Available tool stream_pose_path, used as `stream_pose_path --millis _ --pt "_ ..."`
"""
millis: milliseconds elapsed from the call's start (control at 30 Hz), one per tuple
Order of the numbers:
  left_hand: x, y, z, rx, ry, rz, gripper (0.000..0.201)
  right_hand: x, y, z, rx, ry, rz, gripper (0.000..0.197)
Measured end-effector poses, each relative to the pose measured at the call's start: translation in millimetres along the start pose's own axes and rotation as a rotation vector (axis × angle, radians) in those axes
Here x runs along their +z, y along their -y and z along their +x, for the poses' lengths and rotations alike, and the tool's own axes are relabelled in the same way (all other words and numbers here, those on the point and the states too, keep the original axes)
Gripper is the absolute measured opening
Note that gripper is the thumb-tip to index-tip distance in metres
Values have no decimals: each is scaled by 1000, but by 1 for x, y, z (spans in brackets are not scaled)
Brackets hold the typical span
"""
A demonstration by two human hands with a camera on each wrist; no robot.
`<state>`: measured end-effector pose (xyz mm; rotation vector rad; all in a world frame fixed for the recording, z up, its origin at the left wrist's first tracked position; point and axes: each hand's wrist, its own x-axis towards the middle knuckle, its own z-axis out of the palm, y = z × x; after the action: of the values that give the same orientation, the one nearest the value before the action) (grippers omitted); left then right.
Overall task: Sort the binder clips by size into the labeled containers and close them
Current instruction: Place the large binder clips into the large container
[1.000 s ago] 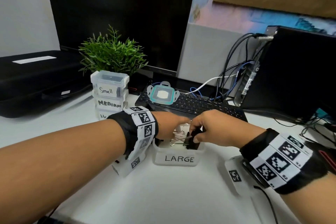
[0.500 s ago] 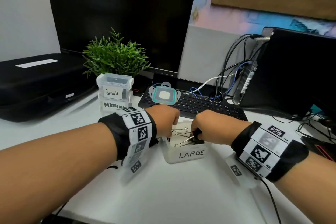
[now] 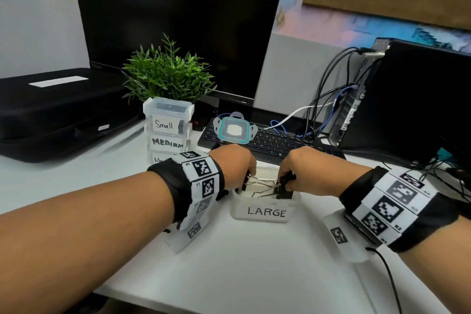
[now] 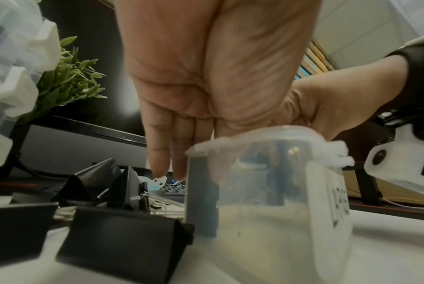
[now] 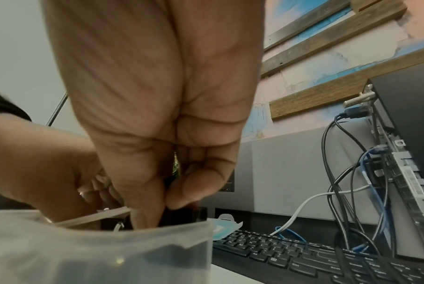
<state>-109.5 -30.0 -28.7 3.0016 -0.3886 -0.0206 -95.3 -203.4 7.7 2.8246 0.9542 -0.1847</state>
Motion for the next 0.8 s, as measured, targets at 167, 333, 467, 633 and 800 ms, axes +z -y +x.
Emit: stream_pose_path --millis 167,333,467,633,800 --pt "-2 -2 3 33 35 59 46 5 3 4 6 28 0 24" --pt "-5 -4 4 49 75 129 44 9 5 12 10 26 -7 24" --pt "-8 -10 5 22 148 90 56 11 5 17 17 17 -9 23" --pt "-4 -8 15 51 159 73 73 12 4 19 33 17 -16 24" --pt "1 -9 24 52 108 57 47 14 -1 18 41 -11 -7 22"
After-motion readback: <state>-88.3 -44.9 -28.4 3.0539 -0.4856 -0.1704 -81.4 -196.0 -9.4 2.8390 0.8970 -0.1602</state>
